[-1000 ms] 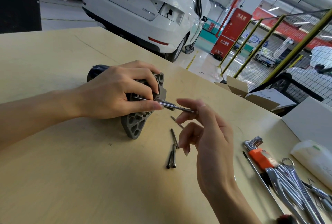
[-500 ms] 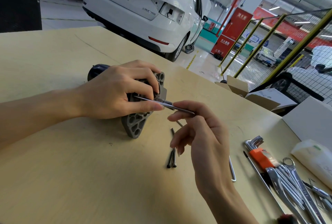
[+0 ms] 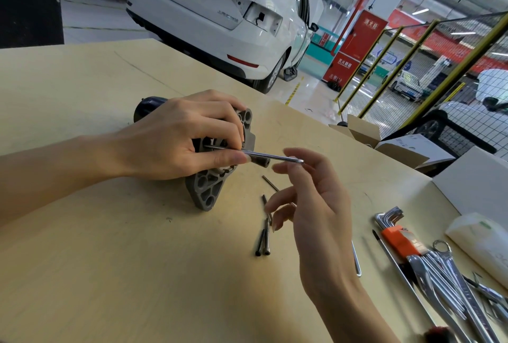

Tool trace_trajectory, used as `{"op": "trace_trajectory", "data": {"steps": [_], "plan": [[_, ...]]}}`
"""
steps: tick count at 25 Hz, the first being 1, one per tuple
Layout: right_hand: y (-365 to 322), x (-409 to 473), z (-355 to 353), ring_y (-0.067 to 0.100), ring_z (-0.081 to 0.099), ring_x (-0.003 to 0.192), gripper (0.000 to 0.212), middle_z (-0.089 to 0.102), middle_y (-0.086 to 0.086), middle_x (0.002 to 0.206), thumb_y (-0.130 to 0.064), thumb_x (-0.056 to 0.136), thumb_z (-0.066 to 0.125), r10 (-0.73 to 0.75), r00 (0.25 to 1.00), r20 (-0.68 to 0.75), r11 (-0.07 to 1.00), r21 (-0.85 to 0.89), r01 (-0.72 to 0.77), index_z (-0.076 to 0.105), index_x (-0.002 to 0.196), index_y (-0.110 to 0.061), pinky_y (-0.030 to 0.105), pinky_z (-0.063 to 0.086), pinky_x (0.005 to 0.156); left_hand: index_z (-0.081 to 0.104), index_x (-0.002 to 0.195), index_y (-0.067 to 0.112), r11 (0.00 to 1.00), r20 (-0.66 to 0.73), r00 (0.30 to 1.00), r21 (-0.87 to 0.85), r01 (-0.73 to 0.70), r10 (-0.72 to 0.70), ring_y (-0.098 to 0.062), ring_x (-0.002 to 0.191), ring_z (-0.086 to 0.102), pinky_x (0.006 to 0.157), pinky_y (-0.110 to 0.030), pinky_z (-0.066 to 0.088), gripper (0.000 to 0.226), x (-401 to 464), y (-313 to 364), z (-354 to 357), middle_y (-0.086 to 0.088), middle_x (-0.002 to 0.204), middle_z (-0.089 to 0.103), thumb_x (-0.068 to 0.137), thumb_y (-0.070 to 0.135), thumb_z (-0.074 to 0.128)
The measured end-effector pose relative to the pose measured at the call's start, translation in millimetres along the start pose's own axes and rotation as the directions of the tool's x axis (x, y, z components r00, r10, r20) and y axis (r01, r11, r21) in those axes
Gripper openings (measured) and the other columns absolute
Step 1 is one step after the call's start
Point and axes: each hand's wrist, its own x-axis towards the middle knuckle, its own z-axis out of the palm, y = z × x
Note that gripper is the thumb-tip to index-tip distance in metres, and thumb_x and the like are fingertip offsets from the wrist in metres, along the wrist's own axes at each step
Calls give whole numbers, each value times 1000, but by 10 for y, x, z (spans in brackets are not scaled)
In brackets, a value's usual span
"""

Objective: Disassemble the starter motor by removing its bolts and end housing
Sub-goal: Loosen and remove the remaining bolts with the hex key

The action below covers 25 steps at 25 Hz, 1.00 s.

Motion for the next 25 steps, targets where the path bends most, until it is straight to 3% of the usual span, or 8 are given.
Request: {"op": "trace_trajectory", "data": {"steps": [6, 10, 17, 25], "plan": [[-19, 14, -15, 16, 50, 42, 44, 64, 4, 67, -34, 103, 40, 106, 991, 81, 976, 182, -119, 71, 79, -15, 23, 37, 39, 75, 84, 15, 1000, 11, 1000, 1, 4, -4, -23, 126, 54, 95, -46, 50, 28, 0, 1, 3, 1, 101, 69, 90, 39, 61], [-16, 0, 0, 14, 50, 42, 34, 62, 0, 64, -28, 102, 46, 33, 997, 73, 995, 90, -40, 68, 82, -12, 22, 37, 38, 74, 82, 15, 1000, 10, 1000, 6, 3, -3, -23, 127, 54, 96, -45, 50, 29, -1, 3, -1, 1, 102, 68, 90, 40, 62], [-42, 46, -61, 14, 51, 44, 32, 59, -2, 59, -23, 103, 43, -78, 986, -145, 991, 94, 92, 61, 83, -7, 23, 38, 38, 66, 84, 15, 1000, 22, 1000, -8, -1, 1, -21, 127, 53, 100, -39, 46, 37, -6, -2, -14, 3, 100, 68, 78, 51, 72], [-26, -28, 3, 14, 54, 44, 31, 63, 1, 65, -26, 101, 44, -215, 975, -57, 977, 1, 216, 64, 82, -11, 21, 39, 39, 65, 92, 15, 1000, 44, 999, -3, 29, -29, -20, 130, 52, 101, -41, 47, 42, -5, 3, -30, 7, 104, 66, 71, 49, 79]]}}
